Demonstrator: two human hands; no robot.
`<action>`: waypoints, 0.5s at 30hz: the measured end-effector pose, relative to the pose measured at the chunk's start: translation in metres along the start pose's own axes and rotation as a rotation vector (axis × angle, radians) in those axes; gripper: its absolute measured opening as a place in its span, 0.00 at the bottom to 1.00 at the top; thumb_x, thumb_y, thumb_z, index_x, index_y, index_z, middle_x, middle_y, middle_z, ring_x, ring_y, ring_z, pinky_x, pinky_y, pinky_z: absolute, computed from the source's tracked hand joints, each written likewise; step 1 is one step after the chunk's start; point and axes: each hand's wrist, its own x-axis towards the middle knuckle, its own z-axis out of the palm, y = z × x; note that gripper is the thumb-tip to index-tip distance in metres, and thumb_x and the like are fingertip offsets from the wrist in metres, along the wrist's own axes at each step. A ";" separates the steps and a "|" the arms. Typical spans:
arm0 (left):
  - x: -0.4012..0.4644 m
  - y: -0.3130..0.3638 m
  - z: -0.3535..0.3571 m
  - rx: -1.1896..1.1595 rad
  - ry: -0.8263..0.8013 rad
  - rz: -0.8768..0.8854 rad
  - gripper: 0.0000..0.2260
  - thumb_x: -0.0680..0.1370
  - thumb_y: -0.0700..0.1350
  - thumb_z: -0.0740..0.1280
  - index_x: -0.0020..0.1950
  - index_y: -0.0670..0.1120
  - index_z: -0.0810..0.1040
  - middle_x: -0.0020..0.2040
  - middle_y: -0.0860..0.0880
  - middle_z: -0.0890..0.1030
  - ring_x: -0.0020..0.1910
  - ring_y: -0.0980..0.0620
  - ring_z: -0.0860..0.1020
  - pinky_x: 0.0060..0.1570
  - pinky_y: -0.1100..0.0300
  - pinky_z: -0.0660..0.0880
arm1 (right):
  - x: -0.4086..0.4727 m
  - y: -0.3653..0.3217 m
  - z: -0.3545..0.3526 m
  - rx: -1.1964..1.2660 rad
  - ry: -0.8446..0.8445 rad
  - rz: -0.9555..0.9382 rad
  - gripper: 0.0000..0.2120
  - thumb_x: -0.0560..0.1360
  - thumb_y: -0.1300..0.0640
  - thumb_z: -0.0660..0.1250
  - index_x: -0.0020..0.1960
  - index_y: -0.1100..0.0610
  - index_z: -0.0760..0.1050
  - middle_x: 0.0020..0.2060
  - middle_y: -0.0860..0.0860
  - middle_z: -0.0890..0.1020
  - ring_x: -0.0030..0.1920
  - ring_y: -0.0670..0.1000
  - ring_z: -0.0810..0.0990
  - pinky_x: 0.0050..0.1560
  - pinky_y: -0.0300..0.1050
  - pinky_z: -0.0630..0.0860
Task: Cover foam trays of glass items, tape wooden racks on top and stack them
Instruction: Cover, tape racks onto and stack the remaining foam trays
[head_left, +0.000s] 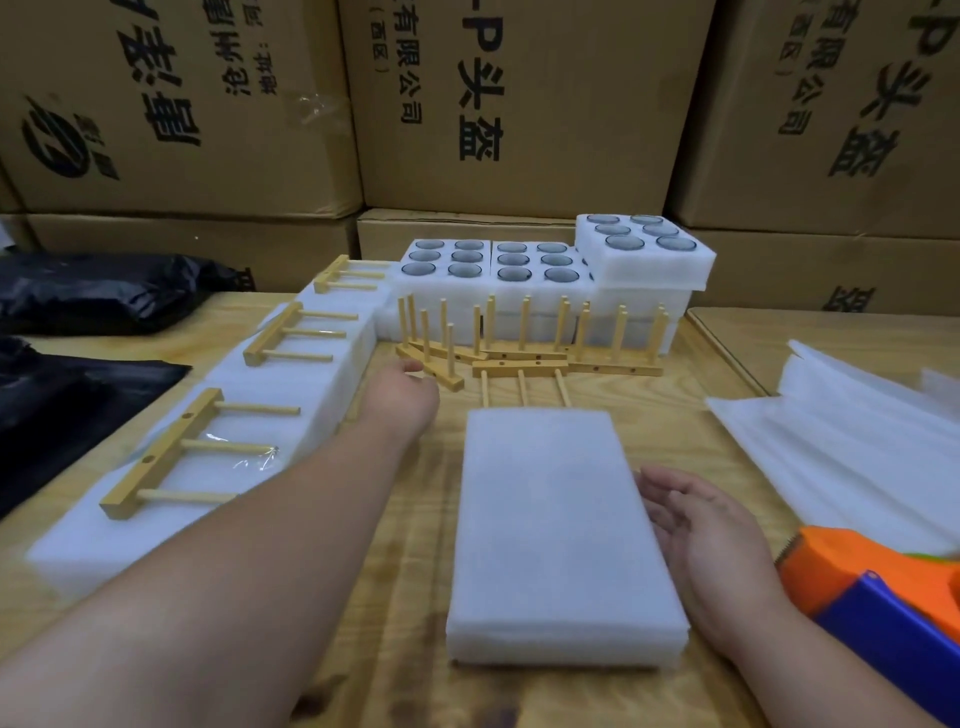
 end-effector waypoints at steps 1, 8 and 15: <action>0.008 0.003 0.001 0.008 -0.002 0.004 0.13 0.81 0.44 0.62 0.65 0.49 0.76 0.47 0.51 0.81 0.42 0.50 0.78 0.42 0.62 0.70 | 0.000 0.000 0.000 0.007 -0.004 0.002 0.15 0.82 0.69 0.51 0.56 0.66 0.76 0.48 0.62 0.87 0.50 0.59 0.87 0.40 0.44 0.84; 0.047 0.017 0.003 0.079 -0.084 0.035 0.26 0.78 0.36 0.55 0.74 0.49 0.74 0.71 0.42 0.74 0.66 0.38 0.76 0.65 0.49 0.75 | -0.001 -0.003 -0.001 0.025 -0.029 0.002 0.15 0.81 0.70 0.50 0.56 0.68 0.75 0.48 0.64 0.86 0.50 0.60 0.87 0.40 0.45 0.84; 0.068 0.018 0.010 0.311 -0.187 0.028 0.29 0.78 0.40 0.63 0.80 0.50 0.64 0.77 0.47 0.66 0.63 0.41 0.76 0.59 0.50 0.78 | -0.003 -0.003 -0.001 -0.001 -0.041 -0.011 0.15 0.79 0.72 0.50 0.53 0.68 0.76 0.47 0.63 0.86 0.48 0.59 0.87 0.39 0.44 0.83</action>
